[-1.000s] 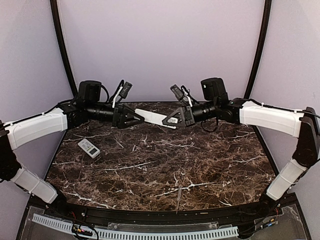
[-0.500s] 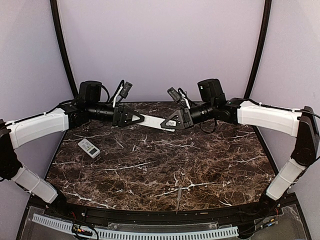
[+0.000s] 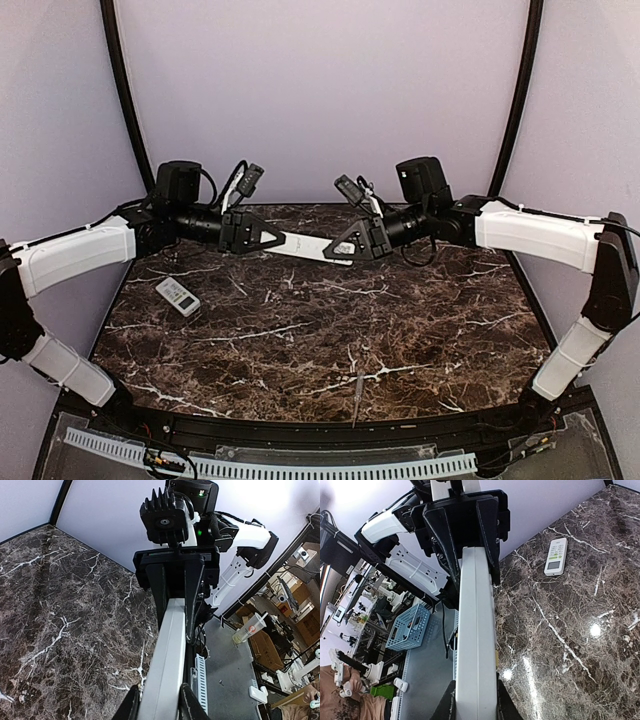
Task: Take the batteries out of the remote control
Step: Remove the battery cover from the remote control.
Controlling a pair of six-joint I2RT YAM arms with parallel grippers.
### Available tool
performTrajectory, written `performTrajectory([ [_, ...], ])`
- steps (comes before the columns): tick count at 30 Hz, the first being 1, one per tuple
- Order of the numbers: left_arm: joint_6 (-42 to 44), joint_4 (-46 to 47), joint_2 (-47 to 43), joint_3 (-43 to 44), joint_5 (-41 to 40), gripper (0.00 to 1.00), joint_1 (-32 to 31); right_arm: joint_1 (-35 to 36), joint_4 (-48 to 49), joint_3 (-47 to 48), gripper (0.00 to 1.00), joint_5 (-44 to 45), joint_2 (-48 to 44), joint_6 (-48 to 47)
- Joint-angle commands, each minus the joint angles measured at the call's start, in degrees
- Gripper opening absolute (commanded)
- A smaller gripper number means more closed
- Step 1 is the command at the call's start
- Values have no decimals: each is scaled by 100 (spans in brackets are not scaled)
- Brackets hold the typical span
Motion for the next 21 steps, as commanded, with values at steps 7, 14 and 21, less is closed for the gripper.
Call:
performTrajectory([
  [7, 268, -298, -56, 28, -8, 18, -56, 7, 246, 159, 0, -141, -181, 286],
  [14, 153, -269, -29, 27, -110, 53, -55, 7, 362, 125, 0, -136, -152, 358],
  [21, 123, -319, -99, 0, -278, 74, 86, 8, 390, 56, 0, -130, -196, 366],
])
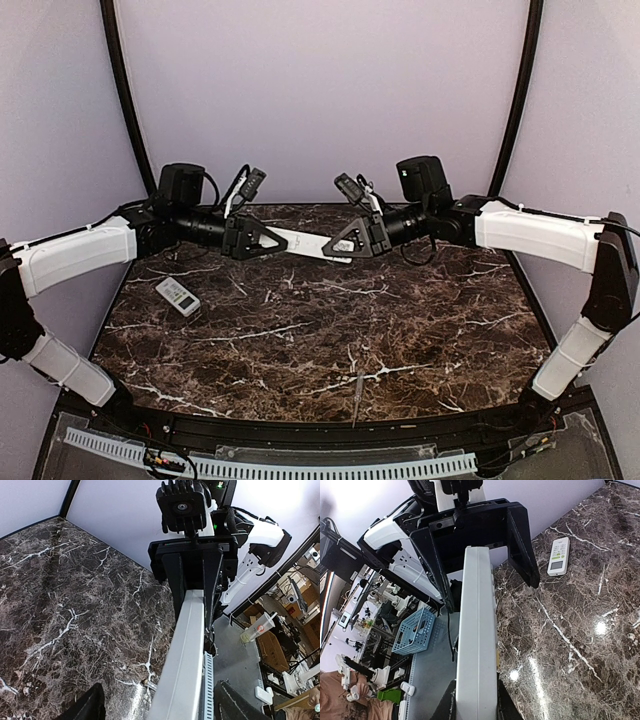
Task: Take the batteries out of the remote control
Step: Remove the battery cover from the remote control.
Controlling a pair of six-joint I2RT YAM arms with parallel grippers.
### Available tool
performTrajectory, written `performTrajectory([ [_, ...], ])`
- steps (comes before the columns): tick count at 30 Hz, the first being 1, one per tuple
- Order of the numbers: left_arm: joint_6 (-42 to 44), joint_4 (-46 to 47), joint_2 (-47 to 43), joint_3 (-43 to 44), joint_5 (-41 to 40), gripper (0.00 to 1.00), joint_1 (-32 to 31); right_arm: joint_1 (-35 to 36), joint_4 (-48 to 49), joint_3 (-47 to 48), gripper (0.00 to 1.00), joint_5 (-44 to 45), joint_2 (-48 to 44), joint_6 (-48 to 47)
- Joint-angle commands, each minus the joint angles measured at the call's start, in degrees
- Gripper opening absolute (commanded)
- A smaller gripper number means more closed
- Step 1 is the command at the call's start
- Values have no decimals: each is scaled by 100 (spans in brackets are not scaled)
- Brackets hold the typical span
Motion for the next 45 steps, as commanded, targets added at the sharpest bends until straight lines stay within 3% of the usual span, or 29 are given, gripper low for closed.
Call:
performTrajectory([
  [1, -13, -35, -116, -8, -56, 75, 124, 10, 279, 47, 0, -8, -203, 51],
  [4, -32, -38, -148, -21, -40, 74, 229, 10, 282, 22, 0, 15, -243, 50],
  [12, -96, 15, -168, -49, 54, 57, 348, 8, 255, -17, 0, 49, -274, 38],
  [23, -175, 80, -273, -89, 276, 45, 568, 1, 216, -69, 0, 124, -329, 15],
  [37, -525, 467, -227, -95, 1070, 4, 818, -106, 358, -270, 0, 337, -488, 120],
  [45, -806, 819, -226, -146, 1403, 0, 888, -297, 740, -552, 0, 523, -629, 369],
])
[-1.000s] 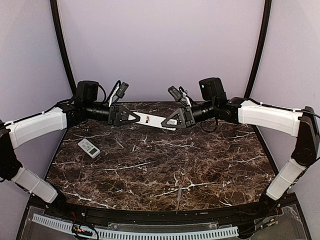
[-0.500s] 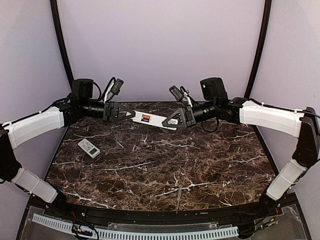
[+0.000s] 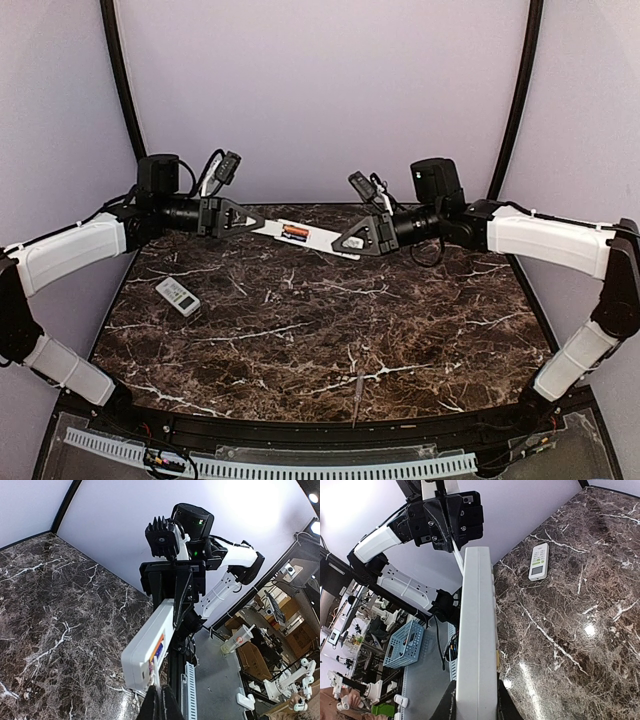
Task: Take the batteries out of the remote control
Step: Remove the battery cover from the remote control, then place the battery cover at the center of the board.
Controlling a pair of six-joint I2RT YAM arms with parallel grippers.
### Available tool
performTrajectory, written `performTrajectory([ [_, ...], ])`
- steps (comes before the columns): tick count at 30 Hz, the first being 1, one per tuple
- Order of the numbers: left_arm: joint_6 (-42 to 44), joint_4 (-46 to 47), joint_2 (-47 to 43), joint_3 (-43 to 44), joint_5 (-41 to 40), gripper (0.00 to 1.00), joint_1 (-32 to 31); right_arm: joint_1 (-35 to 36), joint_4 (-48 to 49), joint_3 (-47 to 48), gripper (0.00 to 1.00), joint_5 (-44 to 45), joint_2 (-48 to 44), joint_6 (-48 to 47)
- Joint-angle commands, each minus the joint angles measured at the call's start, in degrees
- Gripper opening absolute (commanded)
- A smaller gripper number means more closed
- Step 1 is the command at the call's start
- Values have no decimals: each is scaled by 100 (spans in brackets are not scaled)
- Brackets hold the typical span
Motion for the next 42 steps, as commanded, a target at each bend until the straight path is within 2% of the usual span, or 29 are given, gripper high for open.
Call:
performTrajectory([
  [1, -197, 333, -131, -133, 294, 0, 98, -143, 549, -199, 0, 118, -298, 162],
  [3, -157, 309, -246, -119, 256, 0, 199, -218, 526, -280, 0, 312, -353, 185],
  [6, 260, -94, -602, -77, -293, 0, 474, -360, 521, -398, 0, 497, -467, 203],
  [10, 252, -126, -1048, -223, -870, 0, 757, -440, 560, -547, 0, 671, -655, 149],
  [12, 91, -100, -984, -348, -1053, 0, 766, -442, 579, -597, 0, 781, -748, 107],
  [15, -176, 12, -824, -589, -1221, 6, 762, -442, 557, -662, 0, 907, -829, 53],
  [19, -342, 119, -632, -978, -2085, 6, 650, -393, 483, -727, 0, 1037, -932, -24],
  [23, -217, -135, -102, -977, -2646, 4, 285, -328, 489, -774, 0, 1112, -957, -67],
  [28, -328, 229, 634, -1007, -2718, 3, -103, -230, 586, -838, 0, 1176, -905, -57],
  [35, -340, 508, 1647, -605, -2906, 1, -483, -156, 719, -839, 0, 1345, -764, 14],
  [42, -317, 480, 2312, -290, -3154, 1, -586, -151, 648, -834, 0, 1657, -718, -15],
])
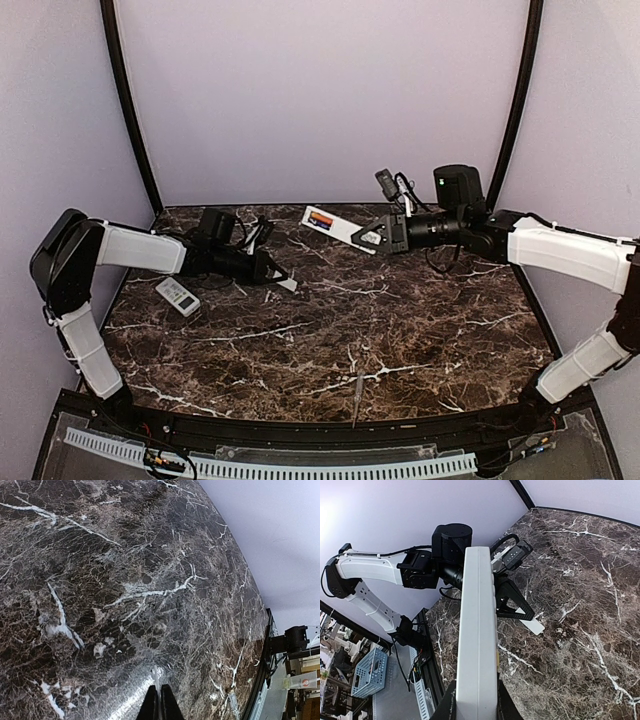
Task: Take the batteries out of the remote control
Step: Place the battery cover at the center of the board.
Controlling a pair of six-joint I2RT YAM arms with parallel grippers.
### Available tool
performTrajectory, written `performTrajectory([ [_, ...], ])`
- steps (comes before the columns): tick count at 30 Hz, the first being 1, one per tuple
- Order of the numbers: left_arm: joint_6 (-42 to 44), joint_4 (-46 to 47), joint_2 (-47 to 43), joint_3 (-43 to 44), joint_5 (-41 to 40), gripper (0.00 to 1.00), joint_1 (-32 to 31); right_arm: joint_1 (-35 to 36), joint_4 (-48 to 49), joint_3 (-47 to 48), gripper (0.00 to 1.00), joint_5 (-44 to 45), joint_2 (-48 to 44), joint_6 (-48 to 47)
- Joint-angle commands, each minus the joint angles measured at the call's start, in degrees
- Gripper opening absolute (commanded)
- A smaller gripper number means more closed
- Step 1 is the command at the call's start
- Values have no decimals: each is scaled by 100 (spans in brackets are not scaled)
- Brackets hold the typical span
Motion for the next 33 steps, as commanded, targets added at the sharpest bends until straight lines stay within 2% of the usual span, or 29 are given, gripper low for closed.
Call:
performTrajectory([
  [1, 43, 47, 232, 213, -291, 2, -47, 56, 306, -24, 0, 332, 48, -54],
  [11, 139, -155, 452, 194, -466, 10, -47, 56, 322, -43, 0, 494, 101, -96],
  [22, 169, -218, 357, 157, -768, 31, -47, 57, 312, -185, 0, 697, -32, -65],
  [29, 260, 76, -355, -201, -1069, 49, -47, 56, 109, -233, 0, 1178, -251, -192],
  [33, 285, 181, -879, -391, -1036, 52, -47, 43, -158, -269, 0, 1304, -336, -319],
])
